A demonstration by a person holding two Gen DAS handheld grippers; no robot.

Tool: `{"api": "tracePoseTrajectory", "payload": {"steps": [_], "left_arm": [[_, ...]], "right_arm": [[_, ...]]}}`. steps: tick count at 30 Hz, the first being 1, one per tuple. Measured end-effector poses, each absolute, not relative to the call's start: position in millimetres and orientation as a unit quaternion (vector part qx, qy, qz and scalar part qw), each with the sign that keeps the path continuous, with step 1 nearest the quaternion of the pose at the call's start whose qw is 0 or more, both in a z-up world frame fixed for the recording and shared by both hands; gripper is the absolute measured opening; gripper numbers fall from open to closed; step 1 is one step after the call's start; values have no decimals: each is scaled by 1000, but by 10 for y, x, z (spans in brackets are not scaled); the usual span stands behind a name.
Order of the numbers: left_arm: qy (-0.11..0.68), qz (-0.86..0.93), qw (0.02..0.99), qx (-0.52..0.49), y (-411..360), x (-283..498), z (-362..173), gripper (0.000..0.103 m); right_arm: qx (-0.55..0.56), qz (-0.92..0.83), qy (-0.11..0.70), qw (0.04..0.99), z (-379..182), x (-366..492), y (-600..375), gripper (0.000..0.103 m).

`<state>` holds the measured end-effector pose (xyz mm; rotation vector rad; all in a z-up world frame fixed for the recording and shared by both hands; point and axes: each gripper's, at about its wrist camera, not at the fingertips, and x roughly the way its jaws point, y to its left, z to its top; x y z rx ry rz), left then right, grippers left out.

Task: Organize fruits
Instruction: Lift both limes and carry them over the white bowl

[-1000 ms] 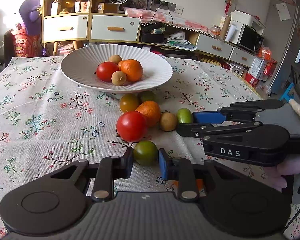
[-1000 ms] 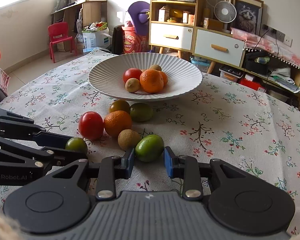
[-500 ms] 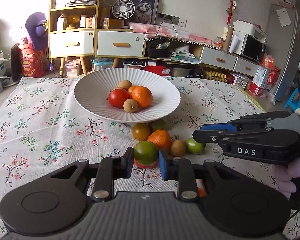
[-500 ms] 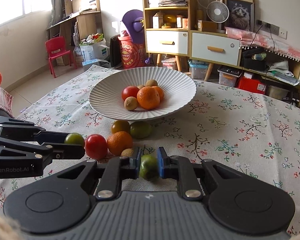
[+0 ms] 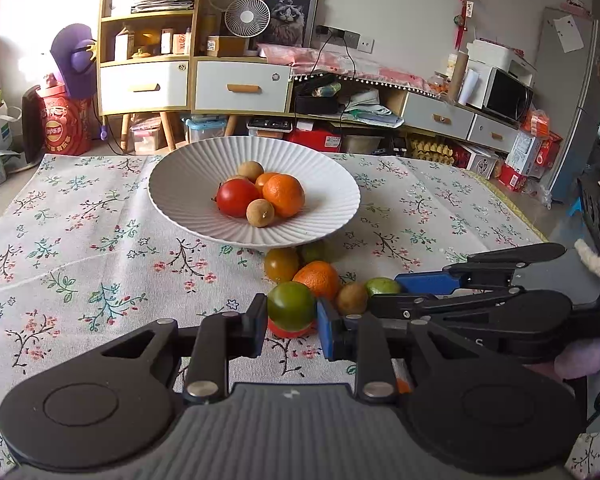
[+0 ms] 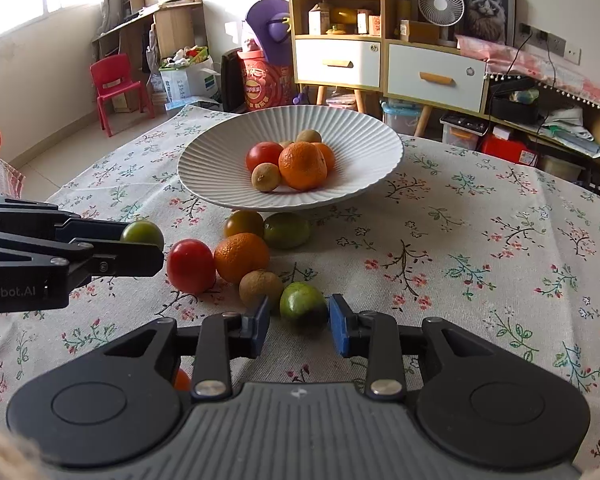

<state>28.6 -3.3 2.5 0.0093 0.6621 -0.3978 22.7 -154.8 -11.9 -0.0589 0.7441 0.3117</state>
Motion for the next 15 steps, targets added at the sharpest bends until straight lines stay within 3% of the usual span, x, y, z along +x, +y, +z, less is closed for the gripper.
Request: {"api": "tracePoseTrajectory", "payload": {"steps": [15], "left_arm": [[310, -187, 932, -2, 1, 476, 259, 19]], "right_arm": [[33, 158, 328, 931, 280, 232, -1662, 24]]}}
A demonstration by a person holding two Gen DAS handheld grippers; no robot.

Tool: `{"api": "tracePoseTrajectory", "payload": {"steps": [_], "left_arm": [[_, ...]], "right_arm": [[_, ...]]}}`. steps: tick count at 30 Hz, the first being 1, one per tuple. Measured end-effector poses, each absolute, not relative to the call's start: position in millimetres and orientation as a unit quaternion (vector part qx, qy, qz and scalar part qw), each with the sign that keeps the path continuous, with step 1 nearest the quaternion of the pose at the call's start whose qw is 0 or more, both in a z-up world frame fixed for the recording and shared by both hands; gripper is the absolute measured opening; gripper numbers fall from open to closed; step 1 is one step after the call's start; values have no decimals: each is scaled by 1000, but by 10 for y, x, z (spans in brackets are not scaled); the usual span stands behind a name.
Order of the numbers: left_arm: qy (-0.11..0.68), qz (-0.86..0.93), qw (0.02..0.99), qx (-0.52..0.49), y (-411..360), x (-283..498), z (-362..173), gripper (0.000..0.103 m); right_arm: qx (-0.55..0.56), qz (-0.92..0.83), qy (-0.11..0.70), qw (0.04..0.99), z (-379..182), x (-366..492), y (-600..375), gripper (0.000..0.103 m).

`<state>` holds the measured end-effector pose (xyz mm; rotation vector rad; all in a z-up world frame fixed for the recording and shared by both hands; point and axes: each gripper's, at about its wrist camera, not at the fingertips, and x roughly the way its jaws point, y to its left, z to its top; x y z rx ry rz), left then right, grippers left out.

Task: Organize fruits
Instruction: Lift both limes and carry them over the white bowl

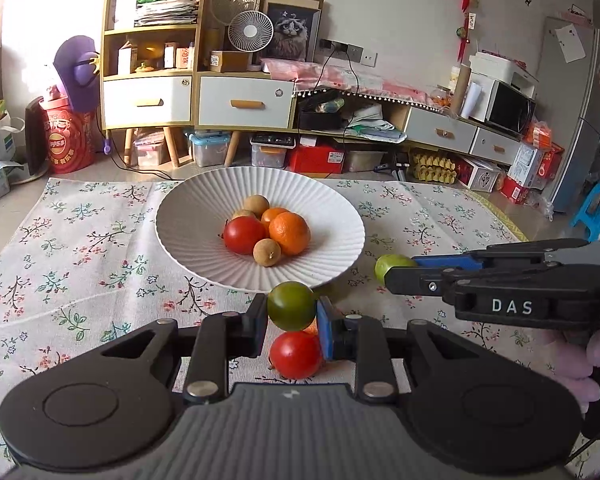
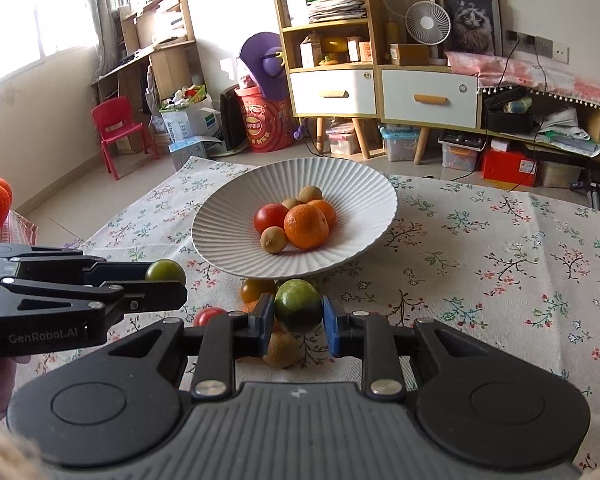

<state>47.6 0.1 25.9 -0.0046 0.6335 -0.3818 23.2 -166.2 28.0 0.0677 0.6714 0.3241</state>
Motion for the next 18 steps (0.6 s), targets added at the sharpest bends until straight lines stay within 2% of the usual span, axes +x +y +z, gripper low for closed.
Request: {"api": "tracePoseTrajectory", "payload": {"steps": [6, 13, 18], "left_arm": [[307, -181, 934, 17, 11, 775, 277, 19], [335, -180, 924, 30, 56, 1180, 173, 19], [353, -182, 917, 32, 43, 1346, 54, 19]], "right_arm": [[67, 152, 319, 933, 427, 522, -1740, 24], [98, 137, 351, 921, 296, 1007, -1801, 24], [80, 132, 363, 919, 197, 1192, -1758, 24]]}}
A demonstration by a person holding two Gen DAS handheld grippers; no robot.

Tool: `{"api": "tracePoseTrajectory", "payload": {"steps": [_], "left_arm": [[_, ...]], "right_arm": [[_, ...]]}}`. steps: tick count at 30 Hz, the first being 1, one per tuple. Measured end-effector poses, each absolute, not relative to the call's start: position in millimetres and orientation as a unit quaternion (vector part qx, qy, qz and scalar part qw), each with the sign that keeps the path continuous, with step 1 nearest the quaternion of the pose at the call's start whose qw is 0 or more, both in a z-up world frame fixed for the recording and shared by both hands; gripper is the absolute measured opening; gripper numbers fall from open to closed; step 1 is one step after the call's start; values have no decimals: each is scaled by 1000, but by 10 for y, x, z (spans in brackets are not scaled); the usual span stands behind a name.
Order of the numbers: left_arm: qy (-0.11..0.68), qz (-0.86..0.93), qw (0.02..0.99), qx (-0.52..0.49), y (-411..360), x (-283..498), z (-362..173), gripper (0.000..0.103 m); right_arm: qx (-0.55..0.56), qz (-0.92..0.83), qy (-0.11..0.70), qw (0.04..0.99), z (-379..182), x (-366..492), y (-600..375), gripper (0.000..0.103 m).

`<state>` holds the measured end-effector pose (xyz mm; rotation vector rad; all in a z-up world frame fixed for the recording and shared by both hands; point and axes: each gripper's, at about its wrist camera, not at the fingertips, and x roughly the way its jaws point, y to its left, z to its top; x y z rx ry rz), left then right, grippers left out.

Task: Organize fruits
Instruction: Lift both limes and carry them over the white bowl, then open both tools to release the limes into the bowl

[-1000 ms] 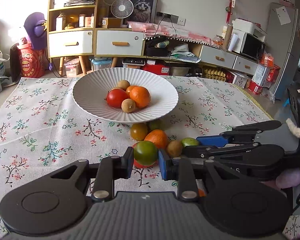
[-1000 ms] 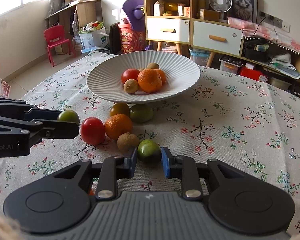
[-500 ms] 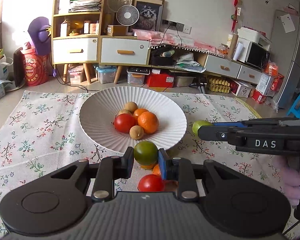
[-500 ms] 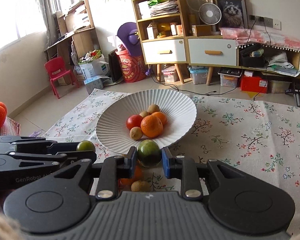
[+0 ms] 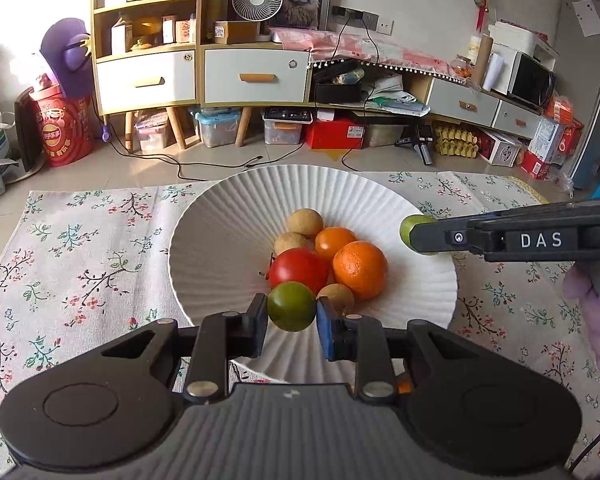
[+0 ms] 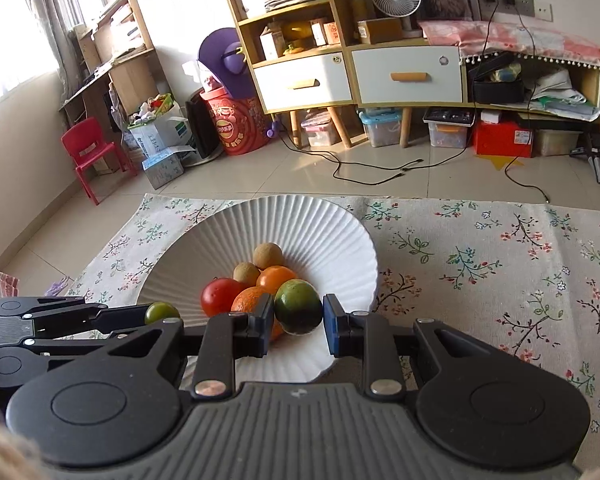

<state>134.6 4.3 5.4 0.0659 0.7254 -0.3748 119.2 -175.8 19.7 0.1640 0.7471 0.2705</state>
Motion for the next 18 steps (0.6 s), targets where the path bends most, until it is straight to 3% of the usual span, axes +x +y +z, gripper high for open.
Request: {"api": "tracePoseTrajectory", "payload": {"steps": [18], "left_arm": [[341, -202, 917, 48, 43, 1497, -26, 20]], "right_arm": [[49, 129, 375, 917, 137, 1390, -1649, 24]]}}
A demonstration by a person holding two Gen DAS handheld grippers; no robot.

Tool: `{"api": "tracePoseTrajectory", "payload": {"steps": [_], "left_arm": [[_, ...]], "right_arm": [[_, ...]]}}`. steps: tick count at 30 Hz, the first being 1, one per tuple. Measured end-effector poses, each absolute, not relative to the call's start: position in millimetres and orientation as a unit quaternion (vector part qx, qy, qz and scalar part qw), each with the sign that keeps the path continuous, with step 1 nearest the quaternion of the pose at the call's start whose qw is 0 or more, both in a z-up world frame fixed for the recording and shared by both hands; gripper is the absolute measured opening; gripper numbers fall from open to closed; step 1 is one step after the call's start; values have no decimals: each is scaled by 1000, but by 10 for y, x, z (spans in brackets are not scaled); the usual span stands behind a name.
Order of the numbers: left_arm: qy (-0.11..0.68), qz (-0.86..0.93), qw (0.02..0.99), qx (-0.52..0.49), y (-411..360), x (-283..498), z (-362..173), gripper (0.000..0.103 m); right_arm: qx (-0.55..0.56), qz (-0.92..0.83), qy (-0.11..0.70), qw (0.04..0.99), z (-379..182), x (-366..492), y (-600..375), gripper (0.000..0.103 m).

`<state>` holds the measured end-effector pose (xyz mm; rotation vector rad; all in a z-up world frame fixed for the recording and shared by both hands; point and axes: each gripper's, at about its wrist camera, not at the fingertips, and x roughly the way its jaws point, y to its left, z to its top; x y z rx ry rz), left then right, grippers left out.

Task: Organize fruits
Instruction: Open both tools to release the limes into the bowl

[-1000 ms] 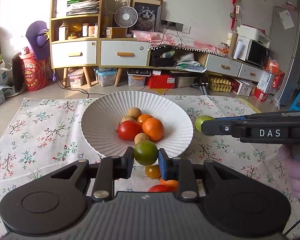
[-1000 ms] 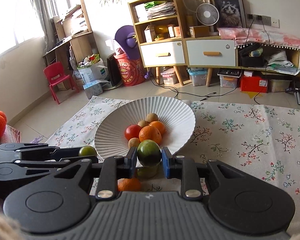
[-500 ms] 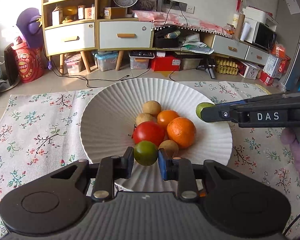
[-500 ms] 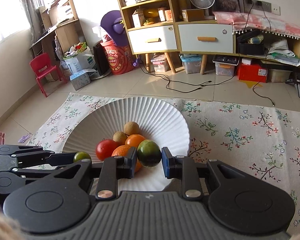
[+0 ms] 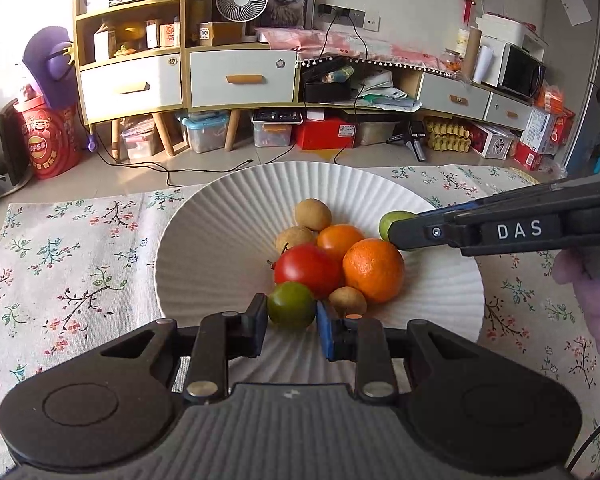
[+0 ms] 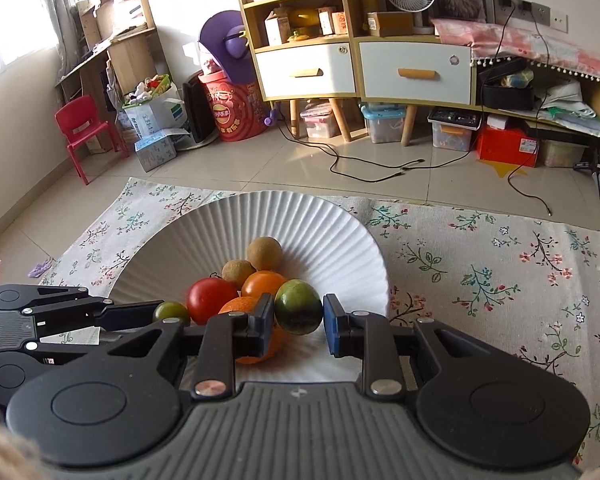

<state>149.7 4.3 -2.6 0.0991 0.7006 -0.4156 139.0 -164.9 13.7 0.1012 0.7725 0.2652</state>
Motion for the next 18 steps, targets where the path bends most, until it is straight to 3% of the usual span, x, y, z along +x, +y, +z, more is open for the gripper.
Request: {"api": "tracePoseTrajectory", "payload": {"steps": [5, 10, 12, 15, 18], "left_arm": [[335, -201, 919, 48, 43, 1478, 11, 24], [330, -196, 922, 47, 32, 1403, 76, 45], [329, -195, 923, 52, 17, 1358, 103, 49], [330, -192, 922, 59, -8, 1277, 145, 61], [334, -188, 922, 61, -20, 1200, 173, 67]], "right_arm": [[56, 128, 379, 915, 159, 1389, -1657, 27], [64, 126, 369, 919, 240, 1304, -1676, 29], [65, 127, 366, 920, 268, 1247, -1692, 35], [63, 124, 360, 923, 306, 1142, -1725, 53], [70, 121, 355, 924, 340, 1010, -1775, 62]]}}
